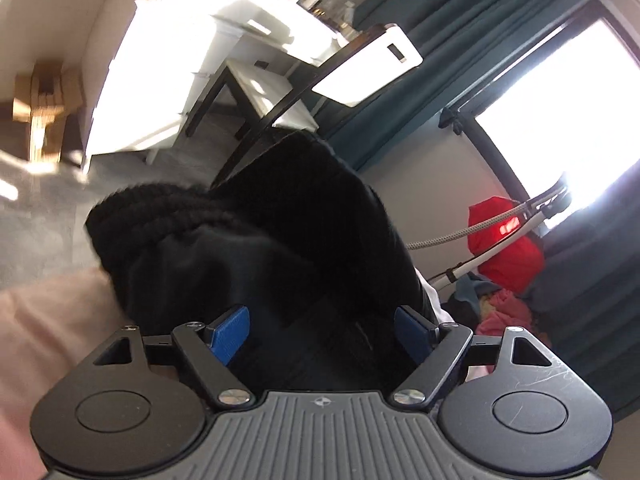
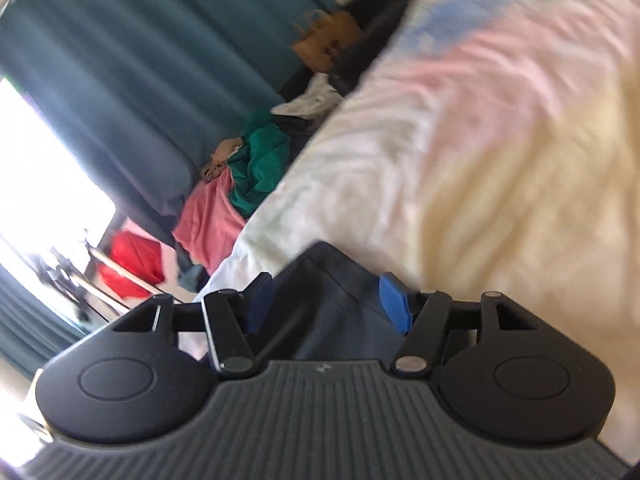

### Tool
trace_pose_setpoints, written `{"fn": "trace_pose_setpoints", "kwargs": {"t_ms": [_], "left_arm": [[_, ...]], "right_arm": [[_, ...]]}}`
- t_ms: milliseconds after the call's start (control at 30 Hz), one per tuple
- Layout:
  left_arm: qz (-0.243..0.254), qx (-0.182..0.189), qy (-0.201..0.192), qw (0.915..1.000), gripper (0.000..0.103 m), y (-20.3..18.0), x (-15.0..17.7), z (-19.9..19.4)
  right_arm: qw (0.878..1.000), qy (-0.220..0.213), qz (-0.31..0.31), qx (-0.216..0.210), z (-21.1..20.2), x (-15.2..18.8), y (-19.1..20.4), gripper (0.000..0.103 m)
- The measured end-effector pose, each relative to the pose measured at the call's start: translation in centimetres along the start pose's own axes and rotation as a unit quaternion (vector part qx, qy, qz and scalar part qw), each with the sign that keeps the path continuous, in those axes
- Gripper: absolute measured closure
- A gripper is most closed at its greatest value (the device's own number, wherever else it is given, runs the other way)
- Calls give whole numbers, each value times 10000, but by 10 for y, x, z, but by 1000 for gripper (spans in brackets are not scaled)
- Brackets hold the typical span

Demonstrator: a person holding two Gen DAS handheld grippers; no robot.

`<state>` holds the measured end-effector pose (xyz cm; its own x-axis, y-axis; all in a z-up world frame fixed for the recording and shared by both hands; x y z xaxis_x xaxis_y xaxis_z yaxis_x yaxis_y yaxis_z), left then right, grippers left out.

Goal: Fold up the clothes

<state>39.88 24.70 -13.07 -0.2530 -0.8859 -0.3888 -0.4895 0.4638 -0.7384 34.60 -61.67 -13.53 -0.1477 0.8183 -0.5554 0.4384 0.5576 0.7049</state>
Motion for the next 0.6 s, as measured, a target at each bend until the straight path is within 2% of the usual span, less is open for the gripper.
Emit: {"fn": "trace_pose_setpoints", "kwargs": {"t_ms": [100,167,267,367,467,500,533,600], "left_arm": [[-588,57,259,9979,15,36,18,-17],[-896,13,447,9950,15,60,28,-16],[-1175,94,510,9917,19,83,28,-2],[-1147,268,362,9924,17,87,19,10],[-877,77,10,9961,20,75,4,32],[-763,-81,-101,9970,26,70,-2,40],[-654,-261,-223,9973,39,65,-9,46],[-744,-482,-309,9956,51,61,-21,57]], "right_arm": [[9984,273,491,-80,-18,15,-26,40],[9969,497,603,-104,-19,31,-35,40],[9946,745,699,-170,-7,51,-40,40],[9932,754,856,-239,15,60,-40,41],[9955,559,750,-138,41,57,-33,40],[9967,480,653,-46,48,55,-31,40],[9976,413,557,40,54,52,-28,41],[9985,277,361,301,62,46,-25,60]]}}
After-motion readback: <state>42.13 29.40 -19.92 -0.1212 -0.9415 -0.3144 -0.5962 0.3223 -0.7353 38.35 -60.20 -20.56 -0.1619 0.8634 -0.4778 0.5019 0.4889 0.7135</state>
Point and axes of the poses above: each gripper's, at about its wrist camera, not at the fingertips, and z roughly the way its jaws point, y to its left, x to its underside, the point moved 9 cm from there along z, roughly the way its jaws point, and after that the axes turned 5 degrees about -z, right-handed, at the moved point
